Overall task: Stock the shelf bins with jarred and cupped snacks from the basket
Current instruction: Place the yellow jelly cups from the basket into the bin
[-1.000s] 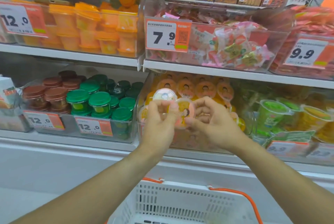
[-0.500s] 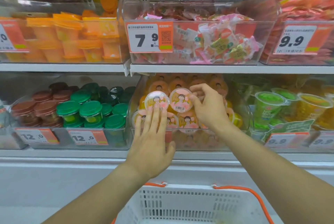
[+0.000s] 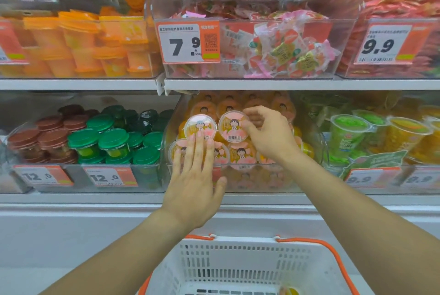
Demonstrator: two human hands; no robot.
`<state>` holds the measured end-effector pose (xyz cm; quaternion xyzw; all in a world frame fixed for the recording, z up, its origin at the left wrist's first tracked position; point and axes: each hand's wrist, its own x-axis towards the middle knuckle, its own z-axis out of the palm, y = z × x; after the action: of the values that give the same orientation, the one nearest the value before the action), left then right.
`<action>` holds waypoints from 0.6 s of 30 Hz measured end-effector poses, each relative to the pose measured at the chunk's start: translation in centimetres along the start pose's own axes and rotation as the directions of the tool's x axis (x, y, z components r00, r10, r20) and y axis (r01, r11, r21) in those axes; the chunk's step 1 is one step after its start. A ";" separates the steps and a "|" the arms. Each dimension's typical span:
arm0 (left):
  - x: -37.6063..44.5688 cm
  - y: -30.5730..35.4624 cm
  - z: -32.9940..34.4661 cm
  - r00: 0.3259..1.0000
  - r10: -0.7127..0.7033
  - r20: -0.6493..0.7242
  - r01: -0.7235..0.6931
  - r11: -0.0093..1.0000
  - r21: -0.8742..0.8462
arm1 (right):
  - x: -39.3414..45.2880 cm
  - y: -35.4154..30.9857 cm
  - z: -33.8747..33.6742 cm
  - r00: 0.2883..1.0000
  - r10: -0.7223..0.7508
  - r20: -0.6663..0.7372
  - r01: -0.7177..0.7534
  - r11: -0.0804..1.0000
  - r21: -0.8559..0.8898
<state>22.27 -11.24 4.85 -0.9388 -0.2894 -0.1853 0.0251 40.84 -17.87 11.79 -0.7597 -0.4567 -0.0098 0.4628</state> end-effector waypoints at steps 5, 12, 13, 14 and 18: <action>0.3 -0.1 0.4 1.000 -0.010 0.006 0.010 1.000 0.019 | -0.6 -0.2 0.2 0.997 0.023 0.068 -0.018 0.997 -0.079; 0.3 -0.9 1.0 1.000 0.014 -0.011 -0.014 0.999 0.044 | -0.8 -0.5 0.1 0.998 0.059 0.036 -0.058 0.997 -0.045; 0.3 -0.9 1.0 1.000 0.016 -0.010 -0.015 0.999 0.043 | -0.9 -0.5 0.1 0.997 0.075 0.017 -0.074 0.997 -0.030; 0.3 -0.9 1.0 1.000 0.014 -0.008 -0.014 0.999 0.040 | -0.9 -0.5 0.2 0.996 0.090 -0.002 -0.090 0.996 -0.012; 0.3 -0.5 0.6 1.000 -0.002 0.006 0.001 1.000 0.013 | -1.1 -0.6 0.3 0.990 0.140 -0.019 -0.139 0.990 0.023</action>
<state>22.40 -10.54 4.33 -0.9389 -0.2914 -0.1807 0.0304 39.66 -18.36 11.58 -0.7846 -0.3978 0.0198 0.4752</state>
